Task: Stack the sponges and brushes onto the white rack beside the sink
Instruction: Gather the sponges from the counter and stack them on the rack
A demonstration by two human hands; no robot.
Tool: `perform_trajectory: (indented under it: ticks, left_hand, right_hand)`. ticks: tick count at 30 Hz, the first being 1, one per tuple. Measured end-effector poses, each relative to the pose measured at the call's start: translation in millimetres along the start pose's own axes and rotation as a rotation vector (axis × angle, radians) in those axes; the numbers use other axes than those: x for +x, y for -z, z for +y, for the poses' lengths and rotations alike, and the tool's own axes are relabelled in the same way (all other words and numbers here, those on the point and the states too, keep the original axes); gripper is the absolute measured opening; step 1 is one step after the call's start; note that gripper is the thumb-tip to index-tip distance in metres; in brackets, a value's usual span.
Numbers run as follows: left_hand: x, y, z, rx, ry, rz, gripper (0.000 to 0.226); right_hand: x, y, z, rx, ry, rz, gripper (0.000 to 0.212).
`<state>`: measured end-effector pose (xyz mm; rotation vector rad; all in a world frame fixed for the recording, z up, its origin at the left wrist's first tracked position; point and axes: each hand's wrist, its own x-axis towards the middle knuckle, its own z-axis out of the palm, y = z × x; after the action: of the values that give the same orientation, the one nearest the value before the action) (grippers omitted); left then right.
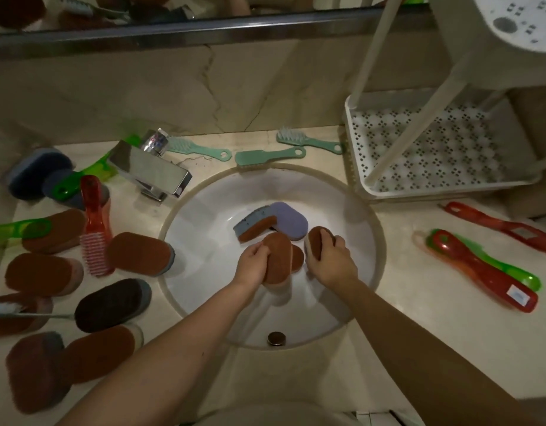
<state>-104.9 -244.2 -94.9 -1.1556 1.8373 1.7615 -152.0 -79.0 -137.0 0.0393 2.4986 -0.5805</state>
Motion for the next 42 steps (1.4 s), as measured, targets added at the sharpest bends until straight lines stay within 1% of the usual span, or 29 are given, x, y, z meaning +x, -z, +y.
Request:
perform_trajectory:
  ticks: [3, 5, 7, 9, 11, 16, 20, 24, 30, 35, 40, 42]
  left_hand:
    - [-2.4, -5.7, 9.5, -0.109, -0.014, 0.058, 0.029]
    - [-5.3, -11.7, 20.1, -0.149, -0.025, 0.087, 0.035]
    - [-10.4, -17.9, 33.9, -0.174, -0.068, 0.125, 0.035]
    - [-18.5, -22.3, 49.9, -0.233, -0.114, 0.166, 0.03]
    - [-27.2, -23.1, 63.9, -0.295, -0.161, 0.199, 0.027]
    - [-56.4, -17.4, 91.1, -0.366, -0.35, 0.278, 0.023]
    - [-86.1, -14.5, 107.6, -0.447, -0.474, 0.386, 0.022]
    - [-117.3, -13.7, 123.7, -0.523, -0.569, 0.441, 0.019]
    - [-166.0, -13.0, 152.1, -0.568, -0.73, 0.549, 0.019]
    - [-203.2, -18.8, 175.7, -0.592, -0.837, 0.541, 0.02]
    - [-227.4, -32.4, 197.9, -0.561, -0.961, 0.515, 0.029]
    - [-233.2, -43.6, 207.2, -0.559, -0.996, 0.487, 0.03]
  right_hand:
    - [-9.8, 14.8, -11.7, 0.339, -0.049, 0.029, 0.059]
    - [-16.4, 27.5, -24.1, 0.53, -0.038, 0.051, 0.052]
    - [-22.7, 42.8, -37.8, 0.64, -0.004, 0.079, 0.047]
    - [-29.3, 58.4, -50.3, 0.691, 0.046, 0.096, 0.045]
    - [-36.1, 74.7, -61.2, 0.725, 0.098, 0.106, 0.045]
    - [-54.5, 111.9, -80.0, 0.787, 0.261, 0.122, 0.048]
    - [-73.3, 137.5, -92.4, 0.776, 0.4, 0.089, 0.054]
    - [-92.4, 164.4, -101.7, 0.771, 0.52, 0.075, 0.056]
    - [-126.1, 207.9, -113.8, 0.765, 0.69, 0.065, 0.06]
    - [-147.6, 240.9, -119.8, 0.797, 0.79, 0.065, 0.063]
    - [-158.7, 279.5, -113.2, 0.809, 0.865, 0.127, 0.065]
    - [-160.6, 295.8, -105.5, 0.804, 0.889, 0.153, 0.065]
